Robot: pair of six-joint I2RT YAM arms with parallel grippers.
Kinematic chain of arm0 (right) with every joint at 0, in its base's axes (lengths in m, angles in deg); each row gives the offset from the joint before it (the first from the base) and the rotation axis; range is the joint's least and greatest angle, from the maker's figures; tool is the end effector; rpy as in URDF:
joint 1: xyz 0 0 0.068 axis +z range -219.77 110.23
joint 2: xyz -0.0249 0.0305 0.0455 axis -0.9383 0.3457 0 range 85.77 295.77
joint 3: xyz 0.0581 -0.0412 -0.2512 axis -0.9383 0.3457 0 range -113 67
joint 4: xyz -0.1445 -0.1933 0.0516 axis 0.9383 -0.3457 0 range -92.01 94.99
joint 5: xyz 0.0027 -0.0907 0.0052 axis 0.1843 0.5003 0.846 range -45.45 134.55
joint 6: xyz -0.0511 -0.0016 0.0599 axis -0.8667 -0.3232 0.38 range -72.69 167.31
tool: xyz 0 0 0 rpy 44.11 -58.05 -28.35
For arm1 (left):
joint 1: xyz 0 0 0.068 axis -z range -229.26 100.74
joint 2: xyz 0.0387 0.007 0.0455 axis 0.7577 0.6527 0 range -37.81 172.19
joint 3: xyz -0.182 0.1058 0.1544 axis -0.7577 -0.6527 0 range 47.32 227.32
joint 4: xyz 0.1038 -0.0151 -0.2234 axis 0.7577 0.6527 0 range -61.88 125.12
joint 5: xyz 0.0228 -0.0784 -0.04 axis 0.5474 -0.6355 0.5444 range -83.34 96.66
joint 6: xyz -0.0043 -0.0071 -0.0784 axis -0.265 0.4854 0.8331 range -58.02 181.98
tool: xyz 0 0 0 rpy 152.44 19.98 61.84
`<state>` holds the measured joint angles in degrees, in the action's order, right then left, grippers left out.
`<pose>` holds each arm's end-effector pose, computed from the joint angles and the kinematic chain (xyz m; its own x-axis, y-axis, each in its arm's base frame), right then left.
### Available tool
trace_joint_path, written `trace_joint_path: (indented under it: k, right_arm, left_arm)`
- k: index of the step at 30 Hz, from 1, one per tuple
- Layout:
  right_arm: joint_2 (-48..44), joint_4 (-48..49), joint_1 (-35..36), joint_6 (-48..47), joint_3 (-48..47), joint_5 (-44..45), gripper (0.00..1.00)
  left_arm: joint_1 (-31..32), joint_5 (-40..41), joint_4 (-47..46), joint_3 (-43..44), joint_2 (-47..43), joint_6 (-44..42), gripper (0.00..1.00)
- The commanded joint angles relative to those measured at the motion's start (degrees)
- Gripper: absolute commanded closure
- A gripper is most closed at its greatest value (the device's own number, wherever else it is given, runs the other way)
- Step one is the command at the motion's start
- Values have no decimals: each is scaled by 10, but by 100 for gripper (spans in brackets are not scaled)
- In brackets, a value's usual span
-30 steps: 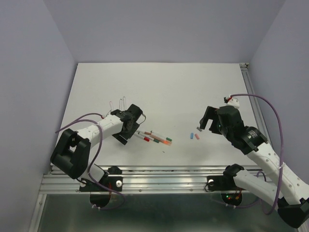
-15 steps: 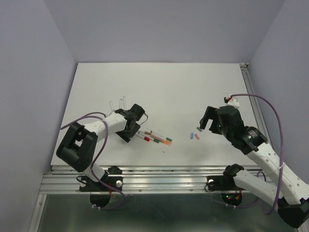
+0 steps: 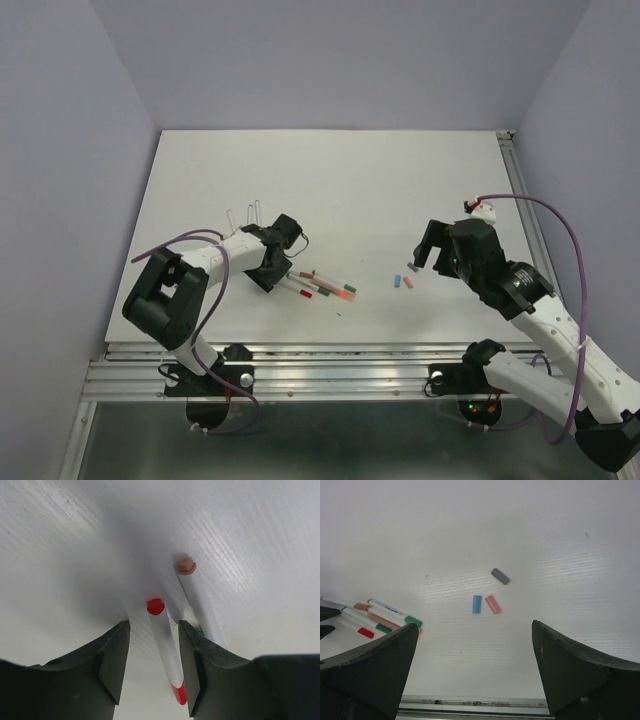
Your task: Open the pen caps
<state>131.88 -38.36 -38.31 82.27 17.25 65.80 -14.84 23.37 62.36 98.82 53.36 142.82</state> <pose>0.1627 0.0709 0.2819 -0.5891 0.2655 -0.7632 0.1085 0.9619 0.2509 0.2406 -0.1414 0.1317 -0.5958 -0.7380 -0.3168 -0.7068 0.6691 -0.2296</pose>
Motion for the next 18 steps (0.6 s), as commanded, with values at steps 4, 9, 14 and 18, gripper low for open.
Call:
trace_joint_path:
  k: [4,9,14,18]
  right_arm:
    - [-7,1,-3,5,11,17,0]
    - [-8,0,-3,6,11,18,0]
    - [-12,-4,-3,6,7,15,0]
    - [-24,4,-3,-18,7,-39,0]
  left_arm:
    - [7,-11,1,-32,32,13,57]
    - [10,-11,-1,-42,35,18,84]
    - [11,-9,-1,-46,28,12,100]
    - [22,-5,-6,-47,-19,-7,100]
